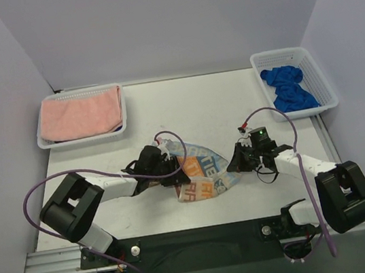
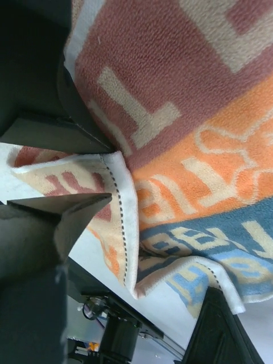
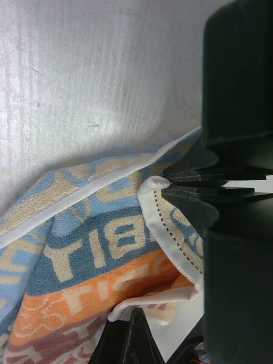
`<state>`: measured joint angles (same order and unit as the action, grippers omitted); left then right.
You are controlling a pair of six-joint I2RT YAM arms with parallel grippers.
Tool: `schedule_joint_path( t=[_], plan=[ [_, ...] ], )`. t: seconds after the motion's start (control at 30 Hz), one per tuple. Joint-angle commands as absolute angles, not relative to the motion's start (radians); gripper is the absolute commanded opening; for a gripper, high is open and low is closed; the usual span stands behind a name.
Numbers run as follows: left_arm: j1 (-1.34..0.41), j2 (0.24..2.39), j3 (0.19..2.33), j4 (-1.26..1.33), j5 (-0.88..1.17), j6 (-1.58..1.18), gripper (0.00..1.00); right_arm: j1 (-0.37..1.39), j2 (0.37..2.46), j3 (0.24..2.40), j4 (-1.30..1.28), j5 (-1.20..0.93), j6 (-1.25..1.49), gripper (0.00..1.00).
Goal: Fold and stack the towels
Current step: Flatten out the crumpled towel
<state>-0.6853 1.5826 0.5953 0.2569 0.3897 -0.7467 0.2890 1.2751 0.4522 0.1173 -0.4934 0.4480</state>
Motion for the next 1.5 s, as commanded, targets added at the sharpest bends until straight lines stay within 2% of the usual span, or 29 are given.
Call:
schedule_joint_path(
  t=[0.0, 0.03, 0.07, 0.2, 0.23, 0.43, 0.6, 0.7, 0.73, 0.8, 0.87, 0.93, 0.97, 1.07, 1.13, 1.27, 1.3, 1.4, 1.47],
  plan=[
    [-0.683, 1.579, 0.594, 0.261, 0.394, -0.73, 0.41, 0.288, 1.285, 0.451, 0.129, -0.479, 0.448, 0.0],
    [-0.683, 1.568, 0.594, 0.261, 0.394, -0.73, 0.35, 0.288, 1.285, 0.449, 0.129, -0.477, 0.449, 0.0],
    [-0.68, 1.542, 0.592, 0.261, 0.396, -0.727, 0.25, 0.288, 1.284, 0.449, 0.129, -0.476, 0.451, 0.0],
    [-0.672, 1.479, 0.581, 0.261, 0.396, -0.724, 0.03, 0.288, 1.279, 0.449, 0.129, -0.471, 0.451, 0.0],
    [-0.67, 1.459, 0.58, 0.261, 0.397, -0.723, 0.0, 0.288, 1.279, 0.449, 0.129, -0.472, 0.451, 0.0],
    [-0.669, 1.41, 0.548, 0.264, 0.391, -0.696, 0.0, 0.288, 1.281, 0.456, 0.129, -0.469, 0.451, 0.0],
    [-0.67, 1.451, 0.506, 0.333, 0.431, -0.701, 0.0, 0.288, 1.296, 0.457, 0.133, -0.472, 0.453, 0.0],
    [-0.676, 1.514, 0.517, 0.385, 0.483, -0.716, 0.1, 0.287, 1.307, 0.457, 0.141, -0.476, 0.454, 0.0],
    [-0.681, 1.541, 0.523, 0.396, 0.489, -0.721, 0.18, 0.288, 1.307, 0.457, 0.141, -0.477, 0.456, 0.0],
    [-0.683, 1.563, 0.526, 0.405, 0.491, -0.727, 0.22, 0.288, 1.308, 0.459, 0.143, -0.479, 0.456, 0.0],
    [-0.683, 1.581, 0.528, 0.417, 0.485, -0.727, 0.37, 0.288, 1.305, 0.457, 0.141, -0.48, 0.454, 0.0],
    [-0.683, 1.598, 0.531, 0.42, 0.483, -0.724, 0.45, 0.288, 1.304, 0.457, 0.138, -0.477, 0.451, 0.0],
    [-0.683, 1.603, 0.534, 0.422, 0.486, -0.724, 0.54, 0.287, 1.304, 0.457, 0.138, -0.477, 0.451, 0.0],
    [-0.683, 1.631, 0.546, 0.429, 0.497, -0.726, 0.59, 0.287, 1.305, 0.459, 0.138, -0.477, 0.453, 0.0],
    [-0.683, 1.644, 0.549, 0.436, 0.5, -0.727, 0.59, 0.287, 1.307, 0.459, 0.138, -0.476, 0.453, 0.0],
    [-0.681, 1.632, 0.548, 0.439, 0.492, -0.724, 0.34, 0.287, 1.307, 0.462, 0.138, -0.476, 0.453, 0.0],
    [-0.681, 1.626, 0.545, 0.44, 0.489, -0.718, 0.21, 0.287, 1.305, 0.462, 0.138, -0.476, 0.453, 0.0],
    [-0.681, 1.585, 0.534, 0.439, 0.476, -0.701, 0.05, 0.287, 1.29, 0.471, 0.127, -0.469, 0.453, 0.0],
    [-0.68, 1.525, 0.528, 0.439, 0.453, -0.69, 0.02, 0.287, 1.261, 0.482, 0.114, -0.463, 0.445, 0.0]
  ],
)
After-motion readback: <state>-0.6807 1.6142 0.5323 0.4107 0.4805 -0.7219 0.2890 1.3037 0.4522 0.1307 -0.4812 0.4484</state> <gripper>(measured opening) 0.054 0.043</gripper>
